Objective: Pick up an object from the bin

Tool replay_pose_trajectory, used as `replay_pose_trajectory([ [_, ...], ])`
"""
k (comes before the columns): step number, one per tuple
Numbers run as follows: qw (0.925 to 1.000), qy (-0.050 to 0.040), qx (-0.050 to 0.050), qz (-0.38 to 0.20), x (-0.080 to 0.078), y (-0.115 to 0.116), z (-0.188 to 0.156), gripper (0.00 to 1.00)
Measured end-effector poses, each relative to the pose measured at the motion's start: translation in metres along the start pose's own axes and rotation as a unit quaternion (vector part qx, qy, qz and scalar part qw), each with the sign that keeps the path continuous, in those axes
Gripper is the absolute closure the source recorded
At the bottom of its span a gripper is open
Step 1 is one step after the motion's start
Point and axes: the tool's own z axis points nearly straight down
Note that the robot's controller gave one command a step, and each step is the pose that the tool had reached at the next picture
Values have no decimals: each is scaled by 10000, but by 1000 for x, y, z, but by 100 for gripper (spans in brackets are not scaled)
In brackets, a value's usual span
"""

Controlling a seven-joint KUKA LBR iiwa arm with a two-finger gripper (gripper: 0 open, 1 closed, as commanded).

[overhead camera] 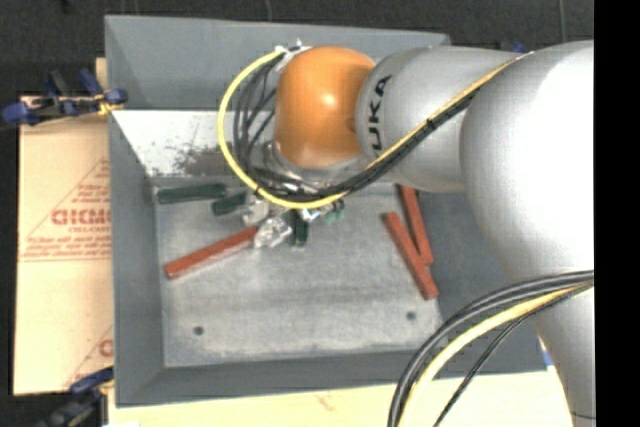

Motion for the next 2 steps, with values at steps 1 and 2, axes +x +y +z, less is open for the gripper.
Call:
replay_pose_trajectory([
  [1, 9962, 40, -9, -865, 18, 7, -52, 100],
  [2, 9740, 1, -16, -2267, 9, -34, -134, 100],
])
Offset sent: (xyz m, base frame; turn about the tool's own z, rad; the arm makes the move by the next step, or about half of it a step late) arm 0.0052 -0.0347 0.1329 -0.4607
